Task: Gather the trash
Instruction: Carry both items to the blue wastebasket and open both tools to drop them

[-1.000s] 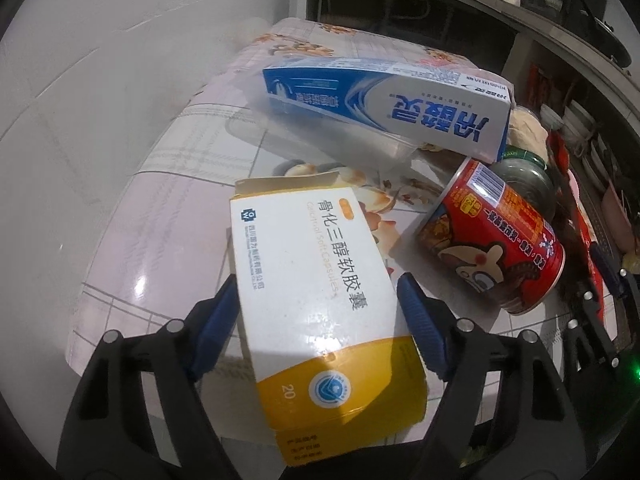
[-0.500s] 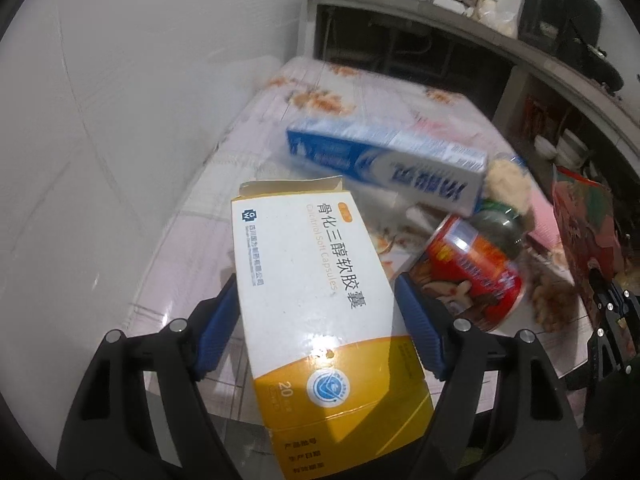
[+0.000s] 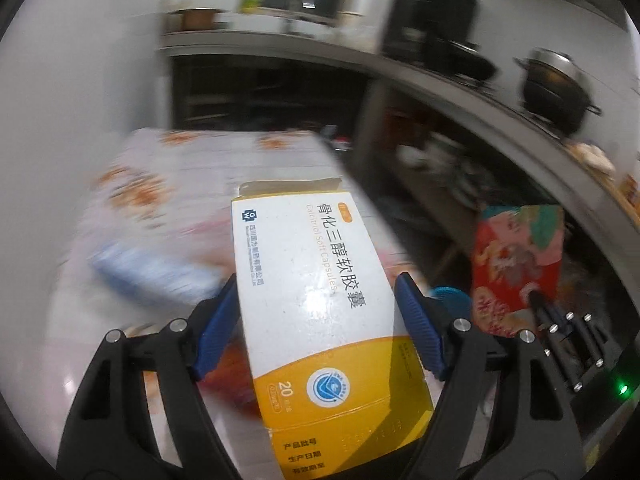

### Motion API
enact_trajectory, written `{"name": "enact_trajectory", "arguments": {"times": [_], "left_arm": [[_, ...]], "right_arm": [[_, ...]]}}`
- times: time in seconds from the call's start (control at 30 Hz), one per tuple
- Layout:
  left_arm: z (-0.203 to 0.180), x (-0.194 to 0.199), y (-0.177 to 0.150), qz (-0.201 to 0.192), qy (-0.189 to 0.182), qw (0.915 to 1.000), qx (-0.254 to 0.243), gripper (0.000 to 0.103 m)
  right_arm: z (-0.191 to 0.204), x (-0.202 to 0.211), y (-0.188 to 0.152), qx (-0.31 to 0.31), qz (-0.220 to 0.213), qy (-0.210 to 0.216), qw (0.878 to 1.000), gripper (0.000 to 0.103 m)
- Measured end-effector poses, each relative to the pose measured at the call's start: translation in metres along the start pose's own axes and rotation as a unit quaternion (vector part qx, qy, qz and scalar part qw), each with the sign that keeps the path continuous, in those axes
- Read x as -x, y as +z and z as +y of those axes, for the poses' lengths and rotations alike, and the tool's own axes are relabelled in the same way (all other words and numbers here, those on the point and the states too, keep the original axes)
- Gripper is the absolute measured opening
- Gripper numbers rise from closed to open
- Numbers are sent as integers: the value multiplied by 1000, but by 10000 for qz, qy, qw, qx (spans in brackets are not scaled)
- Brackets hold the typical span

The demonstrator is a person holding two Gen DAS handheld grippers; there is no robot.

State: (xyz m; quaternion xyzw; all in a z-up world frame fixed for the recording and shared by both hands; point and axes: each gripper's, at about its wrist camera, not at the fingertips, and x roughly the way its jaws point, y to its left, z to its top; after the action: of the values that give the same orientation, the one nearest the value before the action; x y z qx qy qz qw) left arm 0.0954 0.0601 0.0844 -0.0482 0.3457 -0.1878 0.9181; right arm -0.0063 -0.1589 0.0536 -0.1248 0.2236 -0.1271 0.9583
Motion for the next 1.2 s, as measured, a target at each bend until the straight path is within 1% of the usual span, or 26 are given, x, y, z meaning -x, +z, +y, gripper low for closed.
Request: {"name": "enact_trajectory", "arguments": {"times": [0.07,0.13,0.17,0.2,0.23,0.27,0.33,0.4,0.43,0.53,0.6,0.63,0.77,0.93,0.97,1.0,1.03,1.07,1.1,1.13,1.2], "left_arm": [[-31,-23,13,168,-463,9987,-153,72],[-54,-43,20,356,-719,9965,-228,73],[-70,-60,23,509,-906,9942,-284,73],[-83,-72,26,655,-1037,9920,-314,73],[-97,-86,27,806,-1148,9896,-331,73],[-112,-107,29,1018,-1331,9851,-376,73],[-143,-145,31,1419,-1487,9777,-438,73],[-169,-172,25,1605,-1605,9721,-600,74],[-182,-188,23,1719,-1594,9697,-688,74],[-222,-247,8,2229,-1470,9598,-870,74],[-247,-287,-1,2655,-1457,9490,-882,74],[-261,-311,-8,2884,-1388,9431,-905,74],[-291,-378,-25,3400,-1193,9274,-1003,75],[-329,-447,-46,3719,-990,9164,-1096,78],[-334,-456,-49,3779,-971,9140,-1111,84],[-339,-467,-53,3847,-912,9115,-1130,88],[-340,-472,-55,3883,-845,9106,-1132,88],[-342,-480,-57,3906,-761,9109,-1094,88],[-341,-484,-60,3905,-712,9120,-1036,88],[-340,-488,-62,3916,-640,9129,-957,89],[-338,-490,-62,3953,-633,9124,-854,89]], "right_arm": [[-24,-8,-6,-298,197,-1,9994,2],[-49,-18,-16,-581,399,-57,9975,2],[-64,-25,-22,-749,515,-102,9958,2],[-72,-28,-27,-840,578,-120,9947,2],[-89,-38,-36,-1028,718,-139,9920,2],[-97,-43,-42,-1139,804,-133,9901,2],[-122,-66,-62,-1528,1070,-39,9824,2],[-141,-89,-81,-1883,1347,71,9728,2],[-151,-103,-93,-2075,1503,120,9666,2],[-180,-145,-131,-2661,1930,215,9442,2],[-196,-171,-155,-2961,2103,227,9314,2],[-202,-182,-163,-2997,2191,162,9284,2],[-221,-228,-195,-3295,2459,21,9116,2],[-238,-278,-214,-3570,2514,-294,8991,2],[-241,-288,-218,-3643,2515,-405,8958,2],[-245,-296,-222,-3707,2523,-456,8927,4],[-248,-309,-229,-3787,2604,-482,8868,6],[-249,-320,-236,-3834,2719,-445,8815,13],[-250,-328,-241,-3876,2812,-438,8768,27],[-249,-332,-245,-3899,2850,-448,8745,33],[-244,-331,-250,-3845,2827,-473,8775,38]]}}
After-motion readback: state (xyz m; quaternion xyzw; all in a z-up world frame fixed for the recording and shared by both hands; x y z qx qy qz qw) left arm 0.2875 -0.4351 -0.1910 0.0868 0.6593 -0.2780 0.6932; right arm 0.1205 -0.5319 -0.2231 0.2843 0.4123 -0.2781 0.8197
